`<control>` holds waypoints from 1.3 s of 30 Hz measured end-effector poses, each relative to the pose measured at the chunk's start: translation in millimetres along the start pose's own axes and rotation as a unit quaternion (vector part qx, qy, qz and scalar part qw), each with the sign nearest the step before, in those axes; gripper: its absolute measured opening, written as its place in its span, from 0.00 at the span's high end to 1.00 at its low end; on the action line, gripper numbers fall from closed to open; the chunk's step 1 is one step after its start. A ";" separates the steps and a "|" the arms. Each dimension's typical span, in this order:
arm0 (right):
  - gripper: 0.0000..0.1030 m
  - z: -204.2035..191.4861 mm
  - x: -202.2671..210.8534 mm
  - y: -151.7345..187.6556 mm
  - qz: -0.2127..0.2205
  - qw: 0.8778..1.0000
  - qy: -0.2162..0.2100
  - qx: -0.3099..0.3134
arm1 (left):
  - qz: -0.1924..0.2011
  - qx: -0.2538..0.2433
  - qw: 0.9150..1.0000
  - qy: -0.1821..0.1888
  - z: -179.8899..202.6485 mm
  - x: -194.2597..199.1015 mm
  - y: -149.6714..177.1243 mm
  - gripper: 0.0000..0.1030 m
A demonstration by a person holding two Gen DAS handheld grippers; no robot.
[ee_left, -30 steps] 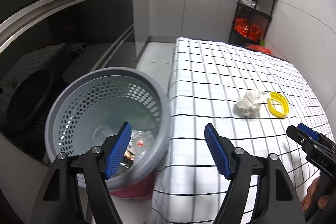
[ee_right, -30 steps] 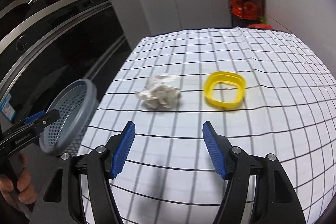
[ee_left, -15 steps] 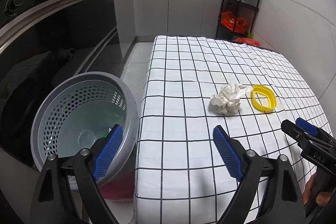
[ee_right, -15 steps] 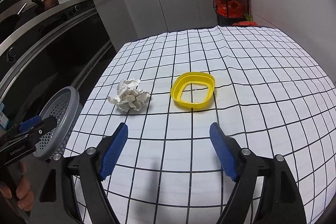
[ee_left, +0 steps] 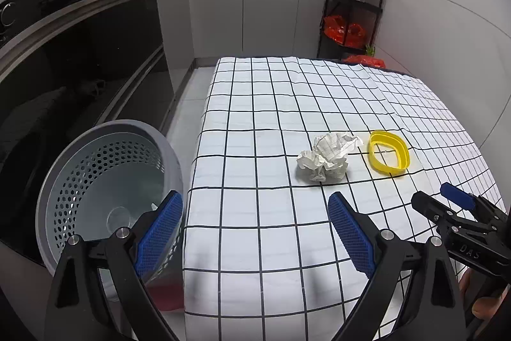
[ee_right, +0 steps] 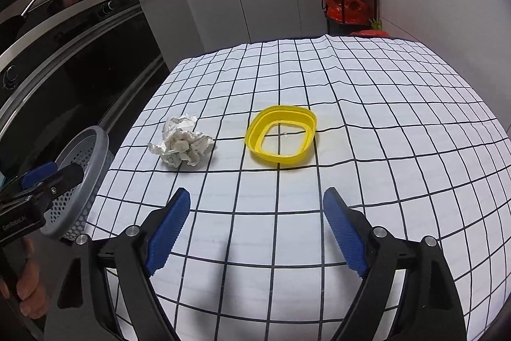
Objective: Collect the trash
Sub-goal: 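Grasp the yellow plastic lid with the right tool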
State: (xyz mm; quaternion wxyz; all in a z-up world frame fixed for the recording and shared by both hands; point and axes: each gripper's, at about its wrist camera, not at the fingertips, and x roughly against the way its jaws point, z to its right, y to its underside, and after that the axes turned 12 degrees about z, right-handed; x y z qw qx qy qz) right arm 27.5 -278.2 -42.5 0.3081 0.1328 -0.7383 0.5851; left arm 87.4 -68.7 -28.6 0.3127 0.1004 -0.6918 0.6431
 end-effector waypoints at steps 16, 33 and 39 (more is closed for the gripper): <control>0.21 7.3 -25.1 -5.1 -0.027 1.000 0.014 -0.006 | -0.011 0.001 1.000 0.001 1.0 -16.1 0.0 0.12; 0.21 5.9 -89.5 -20.2 -0.064 0.997 0.042 -0.006 | -0.018 0.007 1.000 0.002 4.0 -21.8 3.0 0.12; 0.21 1.9 -104.0 -26.4 -0.060 0.996 0.060 0.004 | -0.021 0.007 1.000 0.002 4.4 -23.1 4.9 0.12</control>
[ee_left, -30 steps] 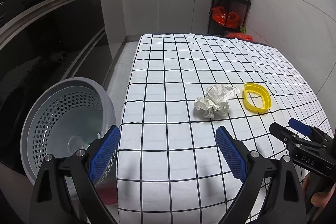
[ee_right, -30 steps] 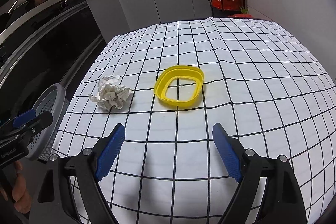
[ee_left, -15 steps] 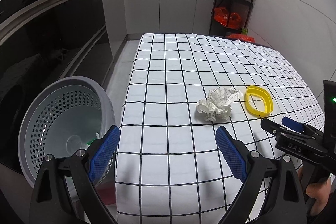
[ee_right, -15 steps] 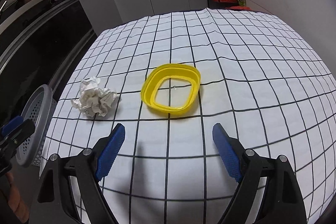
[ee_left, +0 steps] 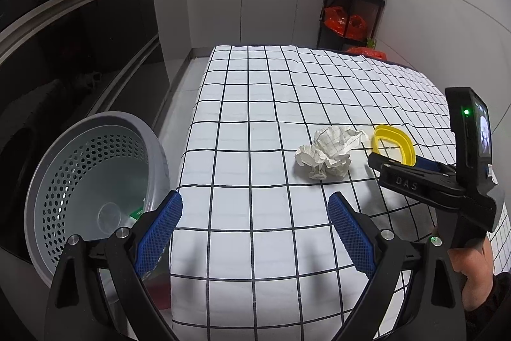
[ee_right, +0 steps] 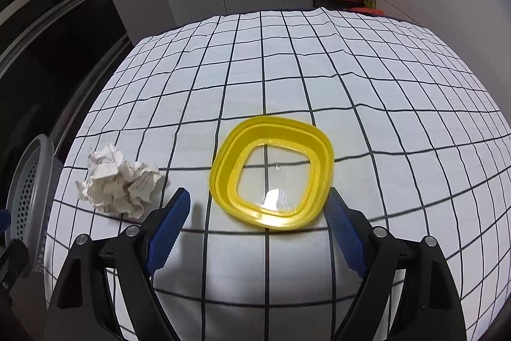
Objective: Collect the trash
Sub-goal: 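Grasp the yellow plastic lid with the right tool, then grasp the crumpled white paper with the left tool while the right tool holds the lid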
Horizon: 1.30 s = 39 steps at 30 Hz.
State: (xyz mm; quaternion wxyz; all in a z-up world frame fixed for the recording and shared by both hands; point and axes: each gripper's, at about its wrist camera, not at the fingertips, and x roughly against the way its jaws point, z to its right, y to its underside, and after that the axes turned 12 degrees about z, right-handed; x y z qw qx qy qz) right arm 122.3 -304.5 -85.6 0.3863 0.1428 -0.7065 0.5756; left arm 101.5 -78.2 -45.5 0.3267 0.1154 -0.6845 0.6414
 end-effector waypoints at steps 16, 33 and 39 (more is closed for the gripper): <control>0.32 -4.6 -6.4 -4.5 0.015 1.000 0.015 0.013 | -0.007 -0.003 1.000 -0.001 2.0 -3.3 2.8 0.12; 0.33 51.2 34.8 1.5 0.097 0.990 -0.030 -0.096 | -0.014 -0.016 1.000 0.016 37.7 -37.0 -2.7 0.12; 0.33 64.7 31.8 0.4 0.100 0.986 -0.040 -0.129 | -0.011 -0.030 0.999 0.026 55.4 -49.4 -7.9 0.12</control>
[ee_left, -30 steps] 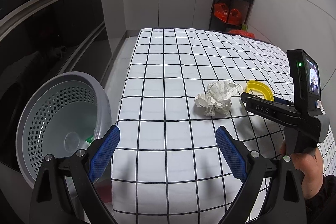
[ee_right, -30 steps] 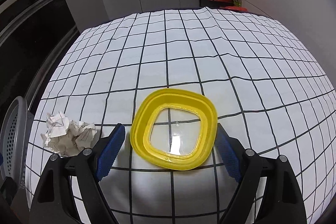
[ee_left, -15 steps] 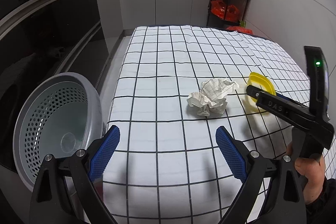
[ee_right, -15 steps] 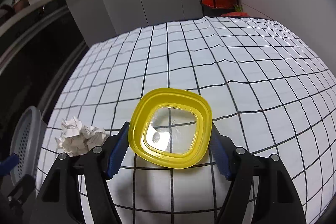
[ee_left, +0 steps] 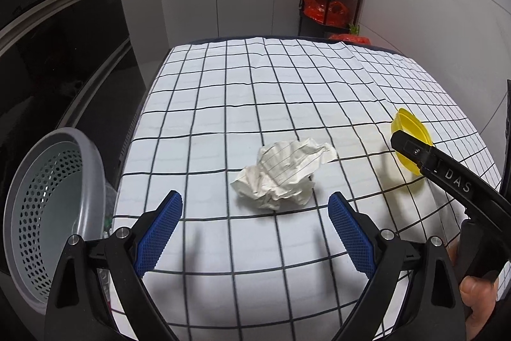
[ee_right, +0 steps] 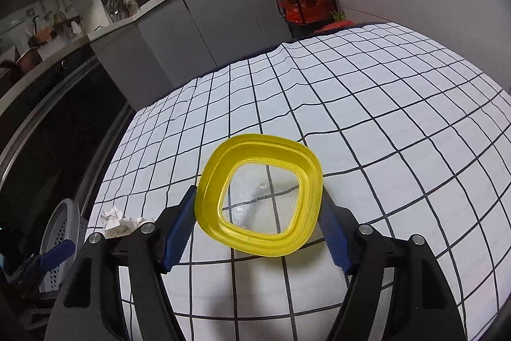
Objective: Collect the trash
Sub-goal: 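Grasp the crumpled white paper with the left tool while the right tool holds the lid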
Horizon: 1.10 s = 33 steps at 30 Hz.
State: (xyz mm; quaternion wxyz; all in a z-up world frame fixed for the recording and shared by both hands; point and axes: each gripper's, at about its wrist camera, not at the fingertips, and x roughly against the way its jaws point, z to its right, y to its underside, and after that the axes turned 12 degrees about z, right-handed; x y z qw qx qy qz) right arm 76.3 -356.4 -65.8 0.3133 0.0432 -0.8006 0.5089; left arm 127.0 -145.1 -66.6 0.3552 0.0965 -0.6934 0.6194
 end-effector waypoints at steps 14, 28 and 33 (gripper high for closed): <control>0.32 13.9 9.6 0.3 0.018 0.999 -0.006 -0.035 | -0.021 0.001 1.000 0.013 18.9 -35.2 -2.2 0.12; 0.32 1.6 8.1 4.7 0.010 1.000 -0.003 -0.010 | -0.028 0.011 0.999 0.018 11.5 -39.2 -6.8 0.72; 0.32 -4.2 8.8 3.7 0.003 1.000 -0.004 0.001 | 0.002 0.016 1.000 0.007 -4.6 -7.9 -16.8 0.72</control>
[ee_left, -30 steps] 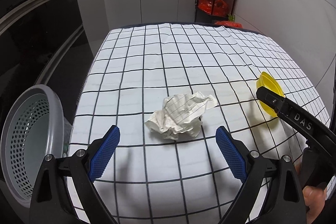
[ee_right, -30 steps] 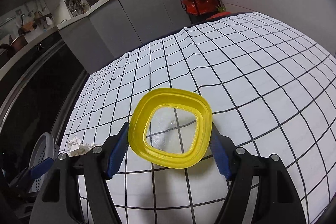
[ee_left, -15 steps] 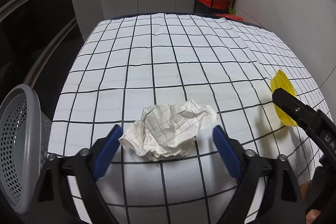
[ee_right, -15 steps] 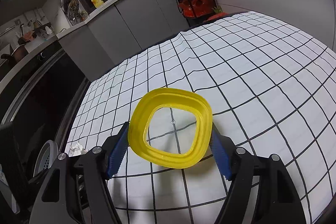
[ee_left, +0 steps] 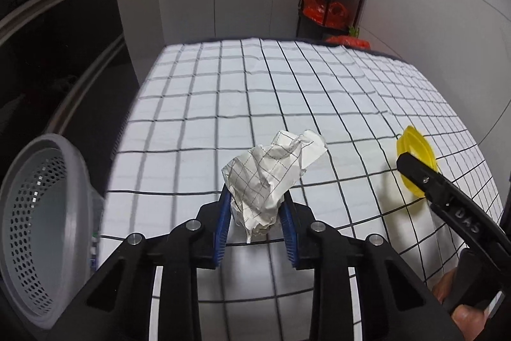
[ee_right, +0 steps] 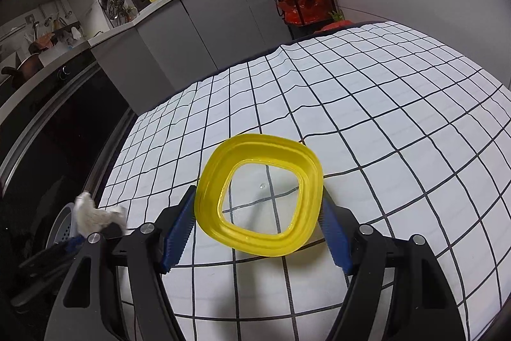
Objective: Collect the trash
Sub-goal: 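Grasp the crumpled white paper with the left tool while the right tool holds the lid, then carry paper and yellow lid over the wastebasket and open both tools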
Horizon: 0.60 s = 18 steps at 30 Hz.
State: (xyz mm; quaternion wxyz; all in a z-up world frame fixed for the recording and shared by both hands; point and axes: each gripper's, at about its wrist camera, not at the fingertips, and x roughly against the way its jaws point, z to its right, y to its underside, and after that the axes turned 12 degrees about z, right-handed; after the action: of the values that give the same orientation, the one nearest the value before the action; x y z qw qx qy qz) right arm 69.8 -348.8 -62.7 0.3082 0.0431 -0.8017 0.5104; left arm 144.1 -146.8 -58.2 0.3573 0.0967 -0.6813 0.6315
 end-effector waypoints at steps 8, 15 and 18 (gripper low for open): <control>0.32 -45.1 17.9 -7.6 -0.008 0.998 -0.045 0.036 | 0.043 0.005 0.998 -0.055 -51.1 61.4 -6.5 0.72; 0.32 -121.1 29.3 5.1 -0.034 0.987 -0.132 0.081 | 0.049 0.025 0.991 -0.122 -114.9 98.2 8.6 0.72; 0.32 -160.8 28.3 15.5 -0.049 0.979 -0.173 0.096 | 0.049 0.040 0.987 -0.151 -144.6 109.4 13.9 0.72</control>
State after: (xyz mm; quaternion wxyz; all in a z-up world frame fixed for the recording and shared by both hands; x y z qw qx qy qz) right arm 113.4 -198.7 -13.3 0.1835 0.1996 -0.7869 0.5543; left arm 109.3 25.1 -10.2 0.2148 0.1713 -0.7053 0.6535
